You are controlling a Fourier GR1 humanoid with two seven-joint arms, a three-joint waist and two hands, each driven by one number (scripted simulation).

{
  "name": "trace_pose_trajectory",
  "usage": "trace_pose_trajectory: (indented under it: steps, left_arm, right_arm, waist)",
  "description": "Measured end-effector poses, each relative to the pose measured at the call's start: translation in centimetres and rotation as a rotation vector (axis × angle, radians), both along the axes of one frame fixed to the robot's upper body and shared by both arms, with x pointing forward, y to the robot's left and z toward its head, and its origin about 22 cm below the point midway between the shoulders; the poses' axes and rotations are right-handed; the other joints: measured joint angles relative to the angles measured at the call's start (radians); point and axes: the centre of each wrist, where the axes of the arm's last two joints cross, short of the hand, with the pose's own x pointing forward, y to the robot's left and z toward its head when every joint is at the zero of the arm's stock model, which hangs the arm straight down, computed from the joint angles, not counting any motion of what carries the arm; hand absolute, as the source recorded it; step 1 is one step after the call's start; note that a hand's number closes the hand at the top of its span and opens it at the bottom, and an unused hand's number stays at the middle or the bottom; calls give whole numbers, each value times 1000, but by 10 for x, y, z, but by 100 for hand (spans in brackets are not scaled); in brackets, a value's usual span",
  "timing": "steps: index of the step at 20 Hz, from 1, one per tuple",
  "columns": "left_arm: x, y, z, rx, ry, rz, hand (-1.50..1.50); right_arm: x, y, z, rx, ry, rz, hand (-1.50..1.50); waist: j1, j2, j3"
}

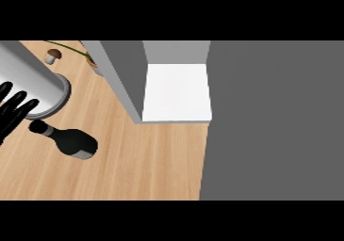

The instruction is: Pick up the wine, place it into the cabinet and close the cabinet

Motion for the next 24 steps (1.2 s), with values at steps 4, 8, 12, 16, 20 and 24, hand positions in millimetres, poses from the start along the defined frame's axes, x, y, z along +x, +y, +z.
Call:
trace_pose_trajectory:
  steps: [4,8,12,16,20,24]
  left_arm:
    - [-1,24,20,-12,30,-43,-150]
    - [-3,37,45,-24,50,-50,-150]
    - [-10,45,58,-12,80,-43,-150]
    - [-10,51,63,-4,96,-36,-150]
    - [-9,48,62,5,104,-19,-150]
    - [-5,49,58,20,112,7,-150]
  right_arm:
    - [-20,9,17,6,16,12,-150]
    - [-26,19,22,14,49,39,-150]
    - [-27,31,27,43,75,69,-150]
    - [-25,39,34,55,81,84,-150]
    - [-26,43,37,52,94,93,-150]
    - [-27,47,40,50,106,105,-150]
  waist:
    - [6,0,1]
    - [7,0,1]
    - [10,0,1]
    - [8,1,1]
    - [5,0,1]
    - [1,0,1]
